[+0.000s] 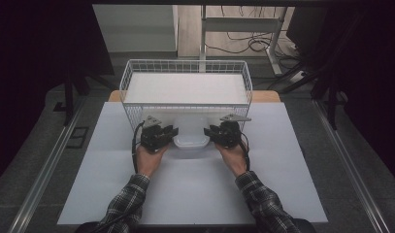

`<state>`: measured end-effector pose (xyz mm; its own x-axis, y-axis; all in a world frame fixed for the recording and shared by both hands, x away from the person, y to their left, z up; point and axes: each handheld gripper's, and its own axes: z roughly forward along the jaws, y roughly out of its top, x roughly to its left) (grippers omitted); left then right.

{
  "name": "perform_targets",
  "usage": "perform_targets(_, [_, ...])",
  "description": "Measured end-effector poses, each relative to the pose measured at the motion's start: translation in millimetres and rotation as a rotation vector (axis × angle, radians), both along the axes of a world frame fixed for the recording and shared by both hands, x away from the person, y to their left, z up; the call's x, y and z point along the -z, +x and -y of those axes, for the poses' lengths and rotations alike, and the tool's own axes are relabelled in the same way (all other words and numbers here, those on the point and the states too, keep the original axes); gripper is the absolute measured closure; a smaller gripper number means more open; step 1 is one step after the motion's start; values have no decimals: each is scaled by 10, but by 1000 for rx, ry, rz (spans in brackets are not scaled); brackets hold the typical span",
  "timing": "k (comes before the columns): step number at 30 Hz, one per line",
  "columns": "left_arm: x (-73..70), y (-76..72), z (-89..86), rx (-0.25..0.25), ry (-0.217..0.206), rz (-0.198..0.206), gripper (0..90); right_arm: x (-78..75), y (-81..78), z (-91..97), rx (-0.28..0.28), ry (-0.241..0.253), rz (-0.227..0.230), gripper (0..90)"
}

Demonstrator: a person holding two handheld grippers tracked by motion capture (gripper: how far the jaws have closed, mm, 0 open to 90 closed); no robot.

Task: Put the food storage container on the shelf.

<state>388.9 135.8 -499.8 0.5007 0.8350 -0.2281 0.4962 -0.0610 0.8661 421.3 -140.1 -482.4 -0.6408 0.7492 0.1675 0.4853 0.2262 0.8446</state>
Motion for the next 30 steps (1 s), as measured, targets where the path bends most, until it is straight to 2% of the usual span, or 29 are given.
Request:
perform_targets(4, [-12,37,22,-29,29,24,634,-10,34,-22,25,-6,18,612])
perform_targets(6, [-6,48,25,-38,35,40,616,-17,45,-31,25,-18,43,614])
perform_targets(8, [1,62,12,-37,27,45,590,-33,43,-29,25,-29,51,625])
perform_targets(11, [-14,49,-19,-36,3,53,571,-69,35,7,13,-12,59,656])
perform_targets(16, [-79,-40,-22,1,-16,62,514,-122,-10,48,-19,2,58,715])
perform_targets(23, [-94,-240,-51,60,-29,98,347,-125,-148,115,-59,10,62,821])
perform_targets(28, [-57,-348,-86,139,-57,63,224,-143,-224,156,-80,-16,65,882])
perform_targets(30, [-41,-414,-93,150,-32,60,199,-158,-267,172,-101,-24,73,882])
